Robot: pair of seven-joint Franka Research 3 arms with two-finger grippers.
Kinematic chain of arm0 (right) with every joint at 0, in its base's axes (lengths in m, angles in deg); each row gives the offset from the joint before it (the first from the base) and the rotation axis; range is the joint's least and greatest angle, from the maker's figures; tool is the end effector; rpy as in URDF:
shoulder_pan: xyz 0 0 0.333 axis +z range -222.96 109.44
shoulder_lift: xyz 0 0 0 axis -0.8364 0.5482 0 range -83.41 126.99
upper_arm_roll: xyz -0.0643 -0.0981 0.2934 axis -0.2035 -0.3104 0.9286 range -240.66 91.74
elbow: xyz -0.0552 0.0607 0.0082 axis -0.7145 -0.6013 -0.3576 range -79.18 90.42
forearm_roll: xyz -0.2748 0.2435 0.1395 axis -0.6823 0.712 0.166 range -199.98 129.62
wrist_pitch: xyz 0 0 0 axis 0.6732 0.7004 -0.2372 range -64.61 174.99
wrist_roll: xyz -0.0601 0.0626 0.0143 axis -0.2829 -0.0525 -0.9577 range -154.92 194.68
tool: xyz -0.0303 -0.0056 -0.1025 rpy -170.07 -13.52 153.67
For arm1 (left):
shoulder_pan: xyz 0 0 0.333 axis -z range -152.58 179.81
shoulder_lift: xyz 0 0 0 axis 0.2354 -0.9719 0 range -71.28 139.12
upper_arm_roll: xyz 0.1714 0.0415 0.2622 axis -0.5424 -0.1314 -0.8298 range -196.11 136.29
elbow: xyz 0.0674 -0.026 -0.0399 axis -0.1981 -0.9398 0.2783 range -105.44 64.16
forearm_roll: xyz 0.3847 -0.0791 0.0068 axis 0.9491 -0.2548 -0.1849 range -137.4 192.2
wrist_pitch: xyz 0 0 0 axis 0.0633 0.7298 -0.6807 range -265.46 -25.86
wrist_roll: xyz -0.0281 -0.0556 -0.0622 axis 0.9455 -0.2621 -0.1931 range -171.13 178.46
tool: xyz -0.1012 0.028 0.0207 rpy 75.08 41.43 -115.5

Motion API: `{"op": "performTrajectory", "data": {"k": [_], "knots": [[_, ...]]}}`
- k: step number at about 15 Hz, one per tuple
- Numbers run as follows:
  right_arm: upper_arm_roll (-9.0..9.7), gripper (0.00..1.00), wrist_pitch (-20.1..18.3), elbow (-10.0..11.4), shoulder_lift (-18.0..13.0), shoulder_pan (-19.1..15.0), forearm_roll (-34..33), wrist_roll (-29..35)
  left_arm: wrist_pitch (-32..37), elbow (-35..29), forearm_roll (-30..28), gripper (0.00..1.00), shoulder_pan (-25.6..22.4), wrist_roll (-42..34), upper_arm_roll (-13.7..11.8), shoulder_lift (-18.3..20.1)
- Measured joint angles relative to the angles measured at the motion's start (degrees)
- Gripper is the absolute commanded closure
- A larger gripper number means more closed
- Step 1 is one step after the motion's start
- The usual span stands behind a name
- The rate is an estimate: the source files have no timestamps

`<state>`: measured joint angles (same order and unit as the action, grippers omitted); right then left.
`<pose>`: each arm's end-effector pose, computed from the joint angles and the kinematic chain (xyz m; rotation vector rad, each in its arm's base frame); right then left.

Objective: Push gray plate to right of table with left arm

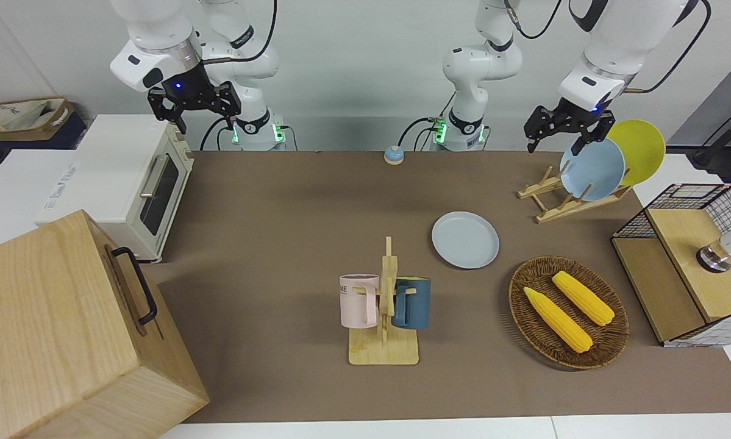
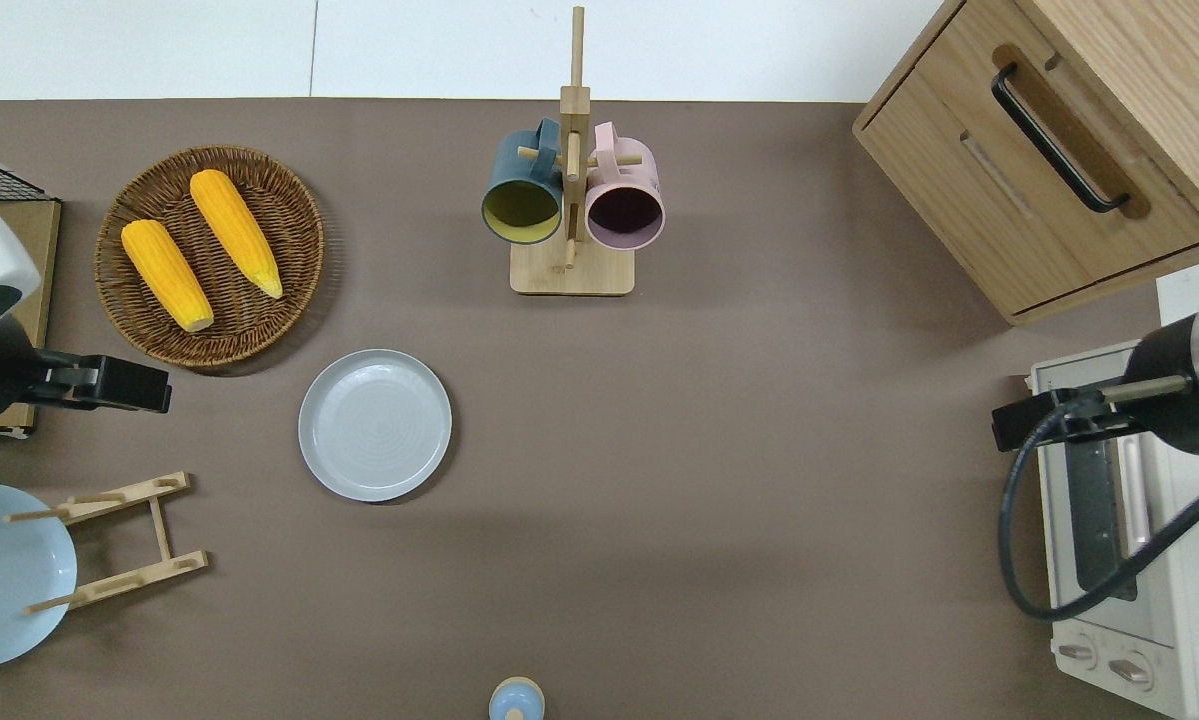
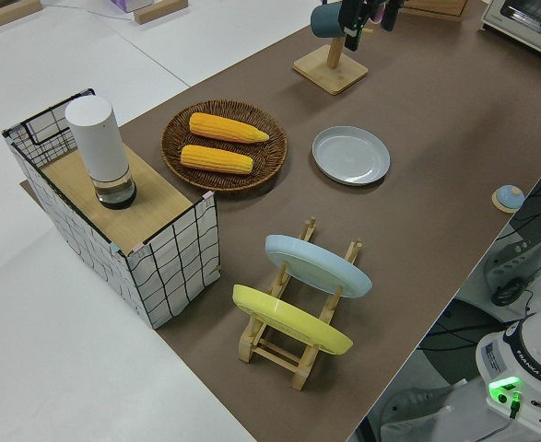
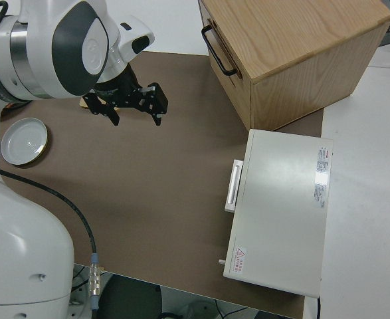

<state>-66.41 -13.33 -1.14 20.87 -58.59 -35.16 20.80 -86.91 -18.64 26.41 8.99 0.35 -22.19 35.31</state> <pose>0.5207 0.0575 0.6561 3.1219 0.1442 -0.2000 0.5396 -0.0322 0.6362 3.1224 -0.1760 -0.0512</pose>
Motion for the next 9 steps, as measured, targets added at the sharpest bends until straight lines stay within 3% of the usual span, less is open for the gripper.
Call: {"op": "performTrajectory", "data": {"k": [9], "knots": [[0.00,0.017,0.00,0.00,0.00,0.00,0.00,0.00,-0.01,0.00,0.00,0.01,0.16,-0.03,0.54,0.02]]}}
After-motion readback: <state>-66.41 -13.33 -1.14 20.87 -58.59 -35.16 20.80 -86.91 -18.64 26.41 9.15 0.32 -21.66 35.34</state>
